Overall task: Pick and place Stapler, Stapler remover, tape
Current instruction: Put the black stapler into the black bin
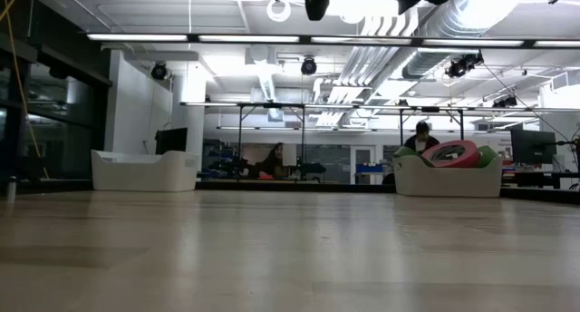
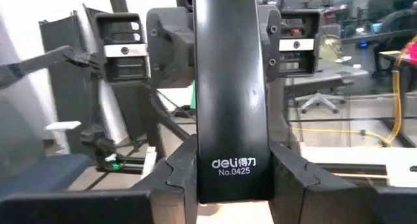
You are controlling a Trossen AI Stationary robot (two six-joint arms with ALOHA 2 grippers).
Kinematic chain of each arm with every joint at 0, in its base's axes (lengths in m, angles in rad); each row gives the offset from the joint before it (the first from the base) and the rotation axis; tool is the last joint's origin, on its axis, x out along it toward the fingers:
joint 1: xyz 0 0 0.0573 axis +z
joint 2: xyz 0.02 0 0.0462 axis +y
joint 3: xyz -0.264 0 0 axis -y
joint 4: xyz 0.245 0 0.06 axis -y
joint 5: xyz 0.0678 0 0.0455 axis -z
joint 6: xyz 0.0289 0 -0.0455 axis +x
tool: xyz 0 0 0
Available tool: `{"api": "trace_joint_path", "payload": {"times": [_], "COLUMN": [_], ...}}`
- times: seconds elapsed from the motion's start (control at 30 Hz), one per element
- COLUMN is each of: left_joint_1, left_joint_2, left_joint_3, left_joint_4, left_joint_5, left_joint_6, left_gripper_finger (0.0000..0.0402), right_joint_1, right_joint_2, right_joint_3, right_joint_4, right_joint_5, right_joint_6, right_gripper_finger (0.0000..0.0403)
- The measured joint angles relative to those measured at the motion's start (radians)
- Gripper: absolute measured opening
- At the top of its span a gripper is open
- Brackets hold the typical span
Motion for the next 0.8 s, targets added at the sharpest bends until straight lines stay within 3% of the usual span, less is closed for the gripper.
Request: {"api": "trace_joint_path", "payload": {"times": [0.07, 0.63, 0.8], "left_joint_1": [0.000, -0.001, -0.001], "left_joint_2": [-0.001, 0.000, 0.000], "left_joint_3": [0.000, 0.000, 0.000], "left_joint_4": [-0.001, -0.003, -0.010], "left_joint_5": [0.007, 0.003, -0.032], "left_joint_6": [0.001, -0.012, -0.012], "left_gripper_finger": [0.0132, 0.0133, 0.0133], "right_joint_1": [0.001, 0.005, -0.005], "right_joint_2": [0.000, -0.001, -0.007], "right_joint_3": [0.000, 0.000, 0.000], "right_joint_4": [-0.001, -0.005, -0.012], "right_joint_5": [-0.013, -0.033, -0.040], "right_joint_6": [0.001, 0.024, 0.086], "right_gripper_finger": [0.0115, 0.0118, 0.0218]}}
